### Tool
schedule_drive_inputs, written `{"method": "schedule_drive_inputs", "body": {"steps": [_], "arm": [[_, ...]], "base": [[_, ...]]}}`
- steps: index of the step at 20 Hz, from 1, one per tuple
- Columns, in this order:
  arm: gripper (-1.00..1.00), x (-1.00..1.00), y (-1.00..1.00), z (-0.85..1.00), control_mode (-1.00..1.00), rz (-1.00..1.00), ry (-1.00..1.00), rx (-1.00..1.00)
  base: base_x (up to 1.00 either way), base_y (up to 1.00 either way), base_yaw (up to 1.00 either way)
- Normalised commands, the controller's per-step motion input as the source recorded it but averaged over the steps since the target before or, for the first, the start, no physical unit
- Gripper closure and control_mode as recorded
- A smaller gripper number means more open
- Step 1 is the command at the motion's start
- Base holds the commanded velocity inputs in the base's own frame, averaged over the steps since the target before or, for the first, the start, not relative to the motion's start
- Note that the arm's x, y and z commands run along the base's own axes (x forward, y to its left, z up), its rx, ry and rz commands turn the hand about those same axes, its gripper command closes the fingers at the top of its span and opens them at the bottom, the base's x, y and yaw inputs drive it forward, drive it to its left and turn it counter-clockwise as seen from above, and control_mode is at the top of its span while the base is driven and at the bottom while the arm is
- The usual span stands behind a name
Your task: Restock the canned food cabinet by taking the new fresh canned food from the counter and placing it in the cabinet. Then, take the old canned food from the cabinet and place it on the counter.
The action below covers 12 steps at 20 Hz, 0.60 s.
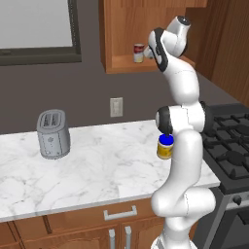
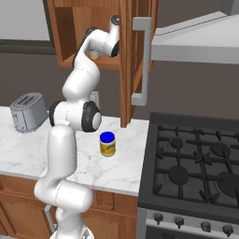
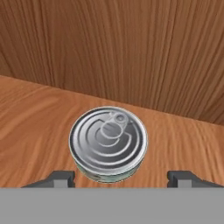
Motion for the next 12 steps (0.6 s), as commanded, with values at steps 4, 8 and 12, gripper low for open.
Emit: {"method": "schedule_drive_inputs", "body": {"steps": [4,8,12], "arm": [[-1.00,-0.01,0.02,-0.15,-1.00,0.06,0.00,0.00],[-1.00,0.07,0.08,-0.19,-1.00,0.02,0.00,-0.01],[-1.00,0.40,0.00,-0.27,-1.00,0.00,0.00,0.00]], "base": [[0.00,0.00,0.00],[0.00,0.00,0.00],[0.00,0.00,0.00]]}}
